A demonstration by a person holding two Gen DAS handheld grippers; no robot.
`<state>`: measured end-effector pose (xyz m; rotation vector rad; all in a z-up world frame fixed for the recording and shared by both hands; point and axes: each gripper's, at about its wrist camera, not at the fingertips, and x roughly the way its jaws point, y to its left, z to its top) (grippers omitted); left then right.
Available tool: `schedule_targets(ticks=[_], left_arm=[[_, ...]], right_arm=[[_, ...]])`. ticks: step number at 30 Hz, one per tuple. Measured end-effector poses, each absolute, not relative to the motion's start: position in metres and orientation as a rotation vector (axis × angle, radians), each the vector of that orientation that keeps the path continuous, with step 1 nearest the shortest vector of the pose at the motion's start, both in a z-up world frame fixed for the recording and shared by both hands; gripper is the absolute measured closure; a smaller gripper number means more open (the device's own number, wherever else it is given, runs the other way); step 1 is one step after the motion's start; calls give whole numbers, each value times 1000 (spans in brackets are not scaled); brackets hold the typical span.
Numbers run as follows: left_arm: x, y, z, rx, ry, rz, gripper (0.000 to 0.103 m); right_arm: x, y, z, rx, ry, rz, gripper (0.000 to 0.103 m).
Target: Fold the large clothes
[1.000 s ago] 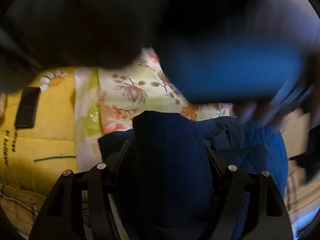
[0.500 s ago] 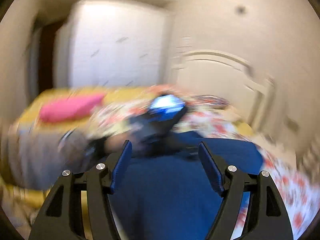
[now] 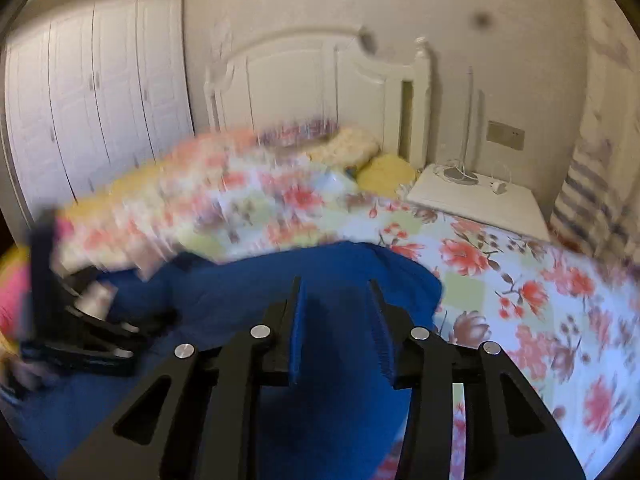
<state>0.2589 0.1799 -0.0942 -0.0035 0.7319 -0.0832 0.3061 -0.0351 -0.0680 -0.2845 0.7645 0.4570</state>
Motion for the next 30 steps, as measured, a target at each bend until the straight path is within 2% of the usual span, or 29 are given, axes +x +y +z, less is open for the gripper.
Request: schedule_targets(ticks=[4,9,12,15,21,23,26,30], left_arm=[[262,183,-97,-28,751,-93,2],[262,184,-97,-33,748,-99,2],[262,184,-98,-34,752,-101,2],[263,184,-99,-41,763,-104,2],[263,184,-98,-44,764,-104,2],[262,184,-98,-41,760,-102,2],[264,182,-94,-11,770,-93,2],[235,174,-63,207,625,117,2]], right_arm=[[320,-18,-79,-398,835,449,60],[315,-17,-52,-374,749,440,60],[323,-2,-89,-499,862,405,59],[324,1,-87,-527,874,396,59],[298,-2,-50,-459,743,385,59],[303,9,-77,-534,848,375,59],[306,14,-88,-580,861,373,59],[301,12,-91,-601,834,355,59]])
